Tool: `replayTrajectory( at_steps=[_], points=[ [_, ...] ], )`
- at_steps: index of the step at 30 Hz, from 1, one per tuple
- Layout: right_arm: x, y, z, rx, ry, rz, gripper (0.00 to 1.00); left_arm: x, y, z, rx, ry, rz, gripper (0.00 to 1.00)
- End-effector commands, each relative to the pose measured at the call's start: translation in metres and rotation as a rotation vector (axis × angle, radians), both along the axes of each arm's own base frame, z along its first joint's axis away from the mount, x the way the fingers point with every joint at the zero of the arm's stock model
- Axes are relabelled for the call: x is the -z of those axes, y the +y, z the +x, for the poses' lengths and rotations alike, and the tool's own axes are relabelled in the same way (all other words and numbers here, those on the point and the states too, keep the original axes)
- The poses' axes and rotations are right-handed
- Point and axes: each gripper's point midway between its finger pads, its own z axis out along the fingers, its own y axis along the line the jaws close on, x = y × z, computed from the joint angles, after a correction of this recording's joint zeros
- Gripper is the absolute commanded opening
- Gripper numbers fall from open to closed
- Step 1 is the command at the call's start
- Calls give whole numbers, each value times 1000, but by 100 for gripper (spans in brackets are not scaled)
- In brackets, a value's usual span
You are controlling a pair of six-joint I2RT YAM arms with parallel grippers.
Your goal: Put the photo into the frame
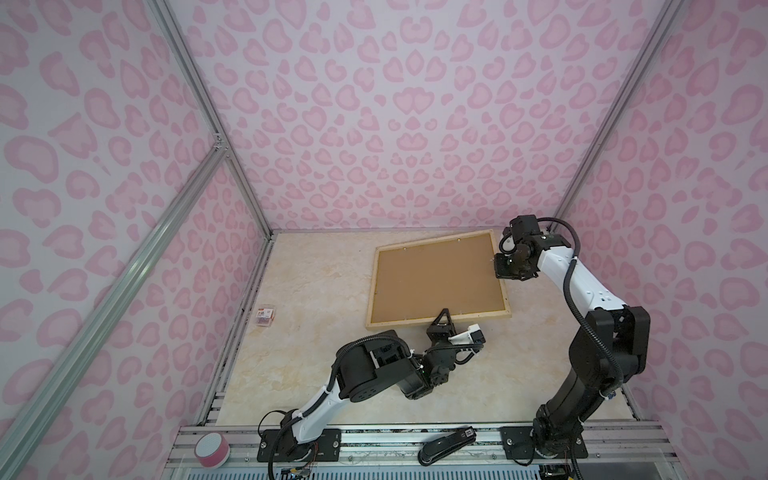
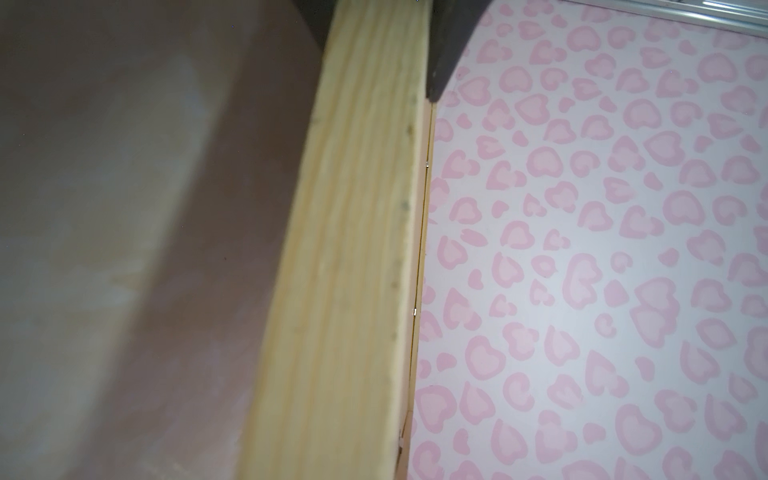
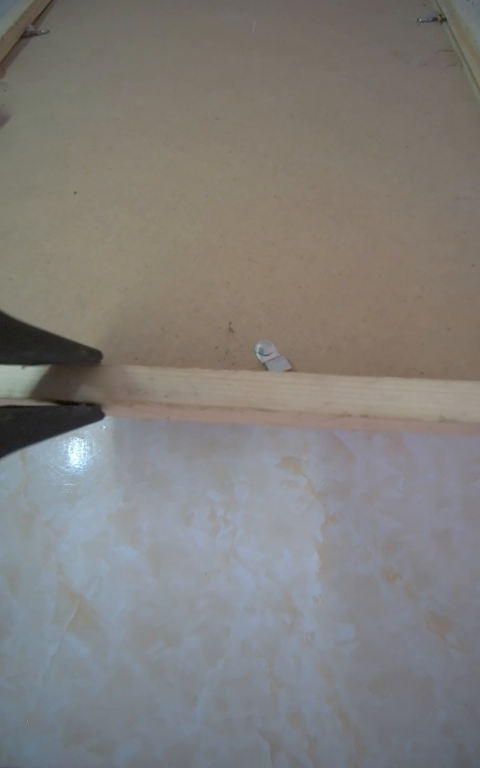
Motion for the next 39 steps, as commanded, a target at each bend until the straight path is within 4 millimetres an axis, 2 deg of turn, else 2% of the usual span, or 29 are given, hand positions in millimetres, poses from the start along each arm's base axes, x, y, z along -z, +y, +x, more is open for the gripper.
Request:
replayTrajectory(
  at_steps=[1, 6, 9, 13, 16, 18, 24, 27, 30, 34, 39],
  points=[
    [1, 6, -3, -29, 8, 25, 8, -11, -2, 3, -2, -14, -116, 21],
    [0, 4, -3, -23, 3, 26, 11, -15, -1, 3, -13, -20, -124, 14],
    [-4, 2, -3, -14, -14, 33, 22, -18, 1, 4, -26, -24, -139, 11],
    [-20, -7, -1, 13, -66, 43, 36, -30, 3, 5, -46, -30, -170, 8],
    [-38, -20, -1, 59, -135, 65, 42, -46, 6, 6, -67, -38, -199, 7],
    [-42, -31, -5, 100, -168, 86, 44, -59, 8, 6, -80, -44, -219, 6],
    [-72, -72, -17, 250, -338, 126, 48, -93, 10, 7, -120, -47, -227, 4],
    [-79, -85, -25, 288, -392, 138, 51, -111, 9, 8, -129, -39, -222, 3],
    [-80, -91, -29, 300, -397, 142, 52, -130, 9, 9, -136, -31, -230, 3],
    [-69, -90, -29, 294, -373, 156, 51, -146, 6, 9, -127, 28, -221, 3],
    [-55, -85, -26, 280, -354, 185, 51, -173, 13, 8, -136, 67, -250, 3]
  ],
)
